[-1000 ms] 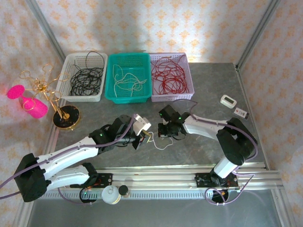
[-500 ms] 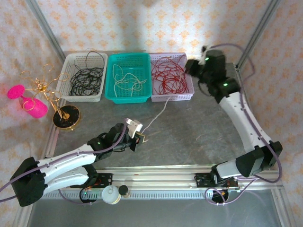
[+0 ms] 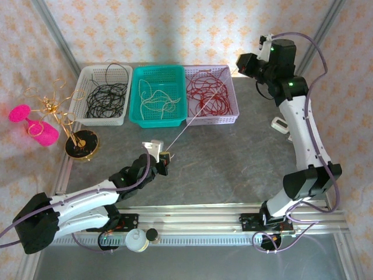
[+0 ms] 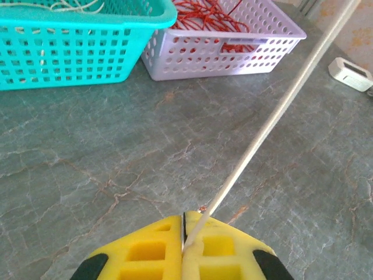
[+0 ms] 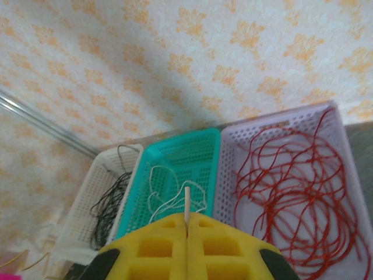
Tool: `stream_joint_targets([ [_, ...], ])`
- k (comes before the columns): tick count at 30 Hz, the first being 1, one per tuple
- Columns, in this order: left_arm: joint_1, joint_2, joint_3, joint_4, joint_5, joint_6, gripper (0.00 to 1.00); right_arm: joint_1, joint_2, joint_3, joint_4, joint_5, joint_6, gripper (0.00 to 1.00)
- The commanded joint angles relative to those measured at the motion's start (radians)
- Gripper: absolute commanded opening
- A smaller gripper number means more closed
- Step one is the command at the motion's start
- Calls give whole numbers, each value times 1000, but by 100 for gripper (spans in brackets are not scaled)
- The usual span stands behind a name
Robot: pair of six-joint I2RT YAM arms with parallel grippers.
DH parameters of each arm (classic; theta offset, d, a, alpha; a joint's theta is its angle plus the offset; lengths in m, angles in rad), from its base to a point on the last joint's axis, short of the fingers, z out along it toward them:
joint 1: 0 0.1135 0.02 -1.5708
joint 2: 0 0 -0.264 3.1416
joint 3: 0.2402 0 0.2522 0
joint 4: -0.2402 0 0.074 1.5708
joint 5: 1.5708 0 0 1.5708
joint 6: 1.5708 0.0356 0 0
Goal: Untangle the cables
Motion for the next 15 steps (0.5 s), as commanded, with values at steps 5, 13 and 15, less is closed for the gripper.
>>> stream_joint_targets([
  [5, -4, -5, -13, -34, 34, 70, 0, -31, -166, -197, 354, 587, 150, 0],
  [13, -1, 29, 148, -151, -15, 127, 0, -29, -182, -424, 766, 355, 491, 0],
  [15, 15, 29, 214, -205, -16, 159, 0, -29, -109, -342, 734, 209, 485, 13],
])
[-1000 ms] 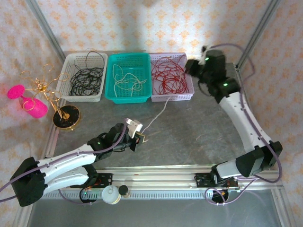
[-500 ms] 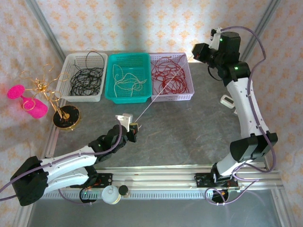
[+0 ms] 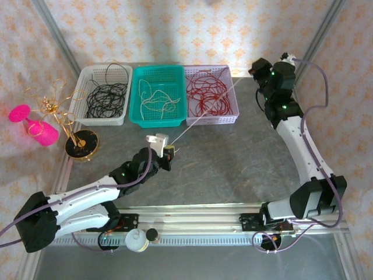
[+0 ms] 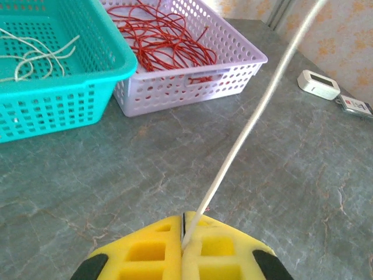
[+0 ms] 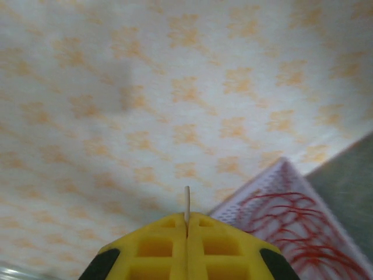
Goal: Untangle the cables
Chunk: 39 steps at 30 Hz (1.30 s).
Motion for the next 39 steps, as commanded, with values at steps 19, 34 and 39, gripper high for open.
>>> stream_joint_targets([
  [19, 358, 530, 1208, -532, -115, 449, 0, -21, 219, 201, 24, -496, -34, 54],
  [34, 499, 882, 1611, -552, -207, 528, 0, -24, -44, -239, -120, -230, -287, 54],
  [39, 530, 922, 1533, -511, -165, 510, 0, -27, -181, -461, -94, 63, -333, 53],
])
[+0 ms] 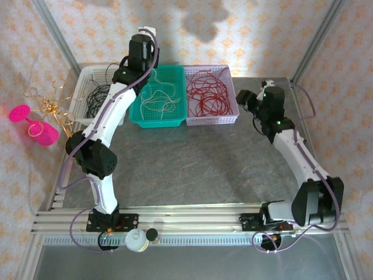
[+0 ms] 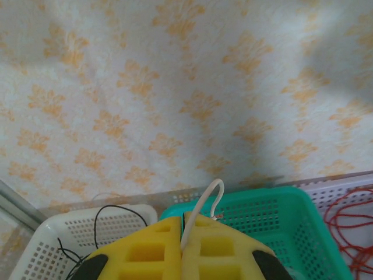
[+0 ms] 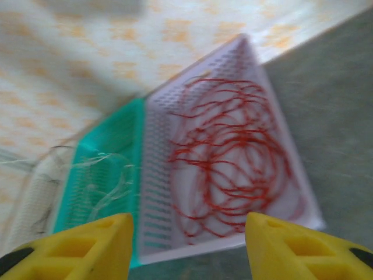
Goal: Untangle the cables
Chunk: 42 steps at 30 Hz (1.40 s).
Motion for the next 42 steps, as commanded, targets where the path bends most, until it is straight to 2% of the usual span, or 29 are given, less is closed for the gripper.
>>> stream_joint_targets([
  [1, 9, 7, -96, 64, 34, -7, 0, -6, -84, -132, 33, 295, -79, 53],
  [3, 11, 9, -208, 162, 47, -28, 0, -8, -102, -236, 125, 391, -109, 53],
  [5, 12, 34, -268, 201, 59, -49, 0, -15, -139, -338, 241, 438, -203, 54],
  [9, 16, 96, -340, 255, 61, -92, 0, -17, -175, -527, 491, 510, -387, 63],
  [11, 16, 117, -374, 293, 51, -105, 10, -17, -172, -612, 594, 542, -462, 67],
  [14, 16, 145, -373, 268, 68, -119, 33, -31, -161, -713, 714, 545, -487, 72],
  [17, 16, 121, -363, 210, 64, -157, 46, -73, -140, -837, 971, 373, -436, 75],
  [18, 16, 90, -385, 208, 61, -174, 55, -78, -118, -870, 1062, 340, -434, 76],
  [19, 15, 48, -418, 218, 68, -186, 93, -80, -80, -896, 1151, 318, -444, 77],
  [20, 14, 9, -452, 229, 83, -194, 99, -81, -47, -908, 1221, 317, -453, 78],
  [22, 10, -91, -524, 242, 112, -211, 99, -84, -20, -925, 1305, 286, -488, 81],
  [25, -5, -232, -649, 245, 142, -230, 99, -128, 126, -960, 1508, 233, -438, 84],
  [27, -13, -358, -794, 286, 141, -254, 99, -143, 274, -991, 1748, 215, -418, 85],
  [28, -16, -419, -874, 322, 142, -260, 99, -148, 277, -994, 1771, 206, -414, 86],
  [29, -17, -492, -976, 374, 133, -266, 99, -150, 224, -979, 1667, 218, -414, 87],
  [30, -17, -564, -1087, 436, 105, -272, 99, -150, 178, -939, 1512, 250, -405, 92],
  [31, -17, -624, -1185, 496, 65, -280, 99, -150, 184, -908, 1462, 302, -384, 99],
  [32, -17, -691, -1297, 566, -4, -301, 99, -149, 220, -876, 1448, 350, -362, 100],
  [34, -16, -797, -1498, 715, -101, -301, 99, -129, 228, -816, 1352, 315, -404, 100],
  [35, -12, -835, -1608, 818, -131, -275, 99, -115, 228, -801, 1307, 325, -420, 100],
  [37, 16, -854, -1771, 1024, -143, -253, 99, -106, 234, -809, 1343, 340, -426, 100],
  [38, 51, -846, -1774, 1046, -122, -264, 99, -105, 228, -806, 1317, 340, -425, 100],
  [39, 88, -837, -1737, 960, -74, -286, 100, -105, 234, -809, 1335, 340, -426, 100],
  [40, 99, -817, -1739, 989, -56, -254, 99, -103, 232, -809, 1336, 345, -426, 100],
  [42, 113, -741, -1786, 1176, -72, -191, 99, -101, 233, -810, 1333, 349, -428, 100],
])
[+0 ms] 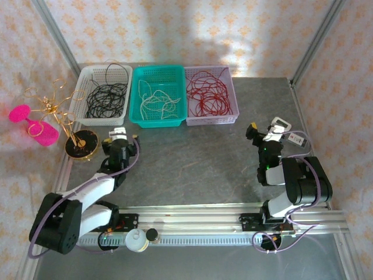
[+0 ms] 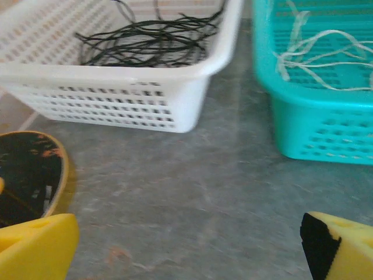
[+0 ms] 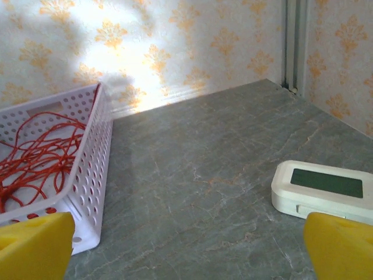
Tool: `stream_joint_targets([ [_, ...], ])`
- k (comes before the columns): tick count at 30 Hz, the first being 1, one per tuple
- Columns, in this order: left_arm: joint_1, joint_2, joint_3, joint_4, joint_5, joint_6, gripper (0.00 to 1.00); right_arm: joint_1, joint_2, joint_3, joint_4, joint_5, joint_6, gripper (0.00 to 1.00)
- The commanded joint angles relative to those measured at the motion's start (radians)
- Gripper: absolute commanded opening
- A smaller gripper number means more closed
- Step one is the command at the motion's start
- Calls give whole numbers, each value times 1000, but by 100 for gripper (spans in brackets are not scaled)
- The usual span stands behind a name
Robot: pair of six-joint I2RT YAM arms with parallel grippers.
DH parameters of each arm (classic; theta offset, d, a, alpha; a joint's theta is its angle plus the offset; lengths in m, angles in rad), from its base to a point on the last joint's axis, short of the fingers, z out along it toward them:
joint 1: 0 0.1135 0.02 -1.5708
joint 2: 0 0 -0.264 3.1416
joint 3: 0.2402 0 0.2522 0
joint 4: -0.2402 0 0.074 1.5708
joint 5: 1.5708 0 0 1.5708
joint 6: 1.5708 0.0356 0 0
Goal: Untangle the cables
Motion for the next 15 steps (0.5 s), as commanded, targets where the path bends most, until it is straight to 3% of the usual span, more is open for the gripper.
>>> stream_joint_targets([
  [1, 39, 86, -35, 431, 1, 58, 100, 6, 5, 3, -16, 34, -20, 100],
  [4, 89, 235, -73, 648, 80, 55, 99, 8, 3, 2, -17, 35, -21, 100],
  [6, 93, 248, -28, 579, 111, 81, 100, 7, 4, 2, -17, 35, -21, 100],
  [11, 166, 417, -115, 934, 213, 57, 100, 8, 11, 12, -31, 35, -20, 100],
  [13, 168, 375, -112, 844, 208, 35, 100, 7, 7, 7, -27, 35, -21, 100],
  [15, 168, 407, -106, 889, 219, 49, 100, 8, 5, 6, -23, 35, -22, 100],
])
